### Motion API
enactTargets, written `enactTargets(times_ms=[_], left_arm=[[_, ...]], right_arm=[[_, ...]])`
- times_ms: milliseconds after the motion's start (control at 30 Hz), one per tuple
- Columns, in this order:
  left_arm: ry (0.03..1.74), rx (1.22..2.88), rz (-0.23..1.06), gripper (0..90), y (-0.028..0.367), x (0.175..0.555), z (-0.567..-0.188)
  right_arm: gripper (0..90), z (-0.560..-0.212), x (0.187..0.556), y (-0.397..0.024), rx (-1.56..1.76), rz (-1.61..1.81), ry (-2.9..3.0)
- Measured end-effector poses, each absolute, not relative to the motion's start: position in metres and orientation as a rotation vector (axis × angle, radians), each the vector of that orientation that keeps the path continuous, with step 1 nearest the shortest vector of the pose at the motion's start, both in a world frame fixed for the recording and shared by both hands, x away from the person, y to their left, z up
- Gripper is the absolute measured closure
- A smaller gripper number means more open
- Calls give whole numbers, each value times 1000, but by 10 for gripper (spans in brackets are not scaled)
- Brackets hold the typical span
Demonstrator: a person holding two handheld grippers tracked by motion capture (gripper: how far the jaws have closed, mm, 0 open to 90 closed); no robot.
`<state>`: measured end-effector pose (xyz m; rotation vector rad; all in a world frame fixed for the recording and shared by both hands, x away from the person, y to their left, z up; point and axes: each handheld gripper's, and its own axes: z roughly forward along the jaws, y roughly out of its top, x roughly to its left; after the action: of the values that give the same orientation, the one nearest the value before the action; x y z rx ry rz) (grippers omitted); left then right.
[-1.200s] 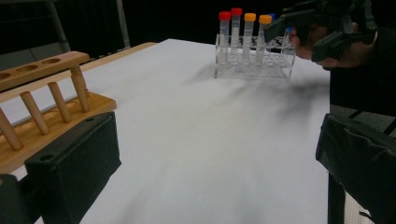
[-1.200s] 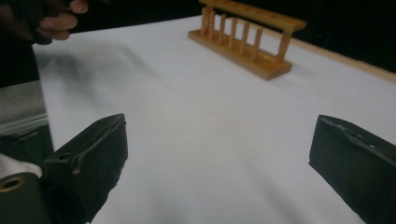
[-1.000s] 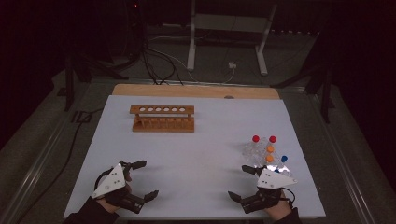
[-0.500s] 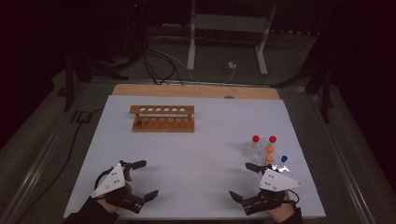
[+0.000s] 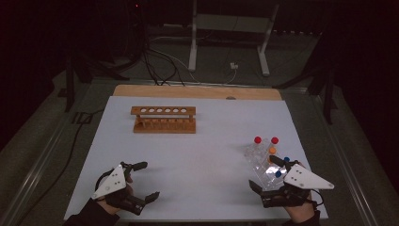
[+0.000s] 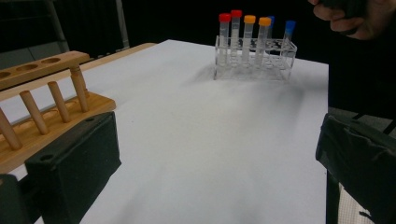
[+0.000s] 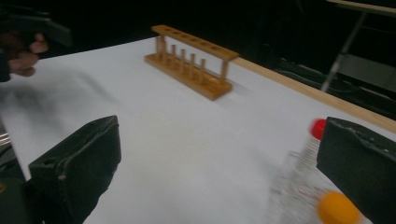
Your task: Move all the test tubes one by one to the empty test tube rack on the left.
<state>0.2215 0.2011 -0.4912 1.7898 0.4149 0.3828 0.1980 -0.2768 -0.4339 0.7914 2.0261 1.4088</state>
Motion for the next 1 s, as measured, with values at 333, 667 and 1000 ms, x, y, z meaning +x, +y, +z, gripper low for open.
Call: enactTargets(times_ms=[333, 667, 1000], left_arm=[[417, 1793, 380, 5, 200, 222, -492], [417, 1797, 377, 5, 199, 222, -492], [416, 1800, 380, 5, 199, 222, -492]], right_arm=[[0, -435, 197, -314, 949, 1393, 1984], [52, -446, 192, -326, 1046, 1336, 1986], [181, -457, 187, -335, 1169, 1236, 2010]])
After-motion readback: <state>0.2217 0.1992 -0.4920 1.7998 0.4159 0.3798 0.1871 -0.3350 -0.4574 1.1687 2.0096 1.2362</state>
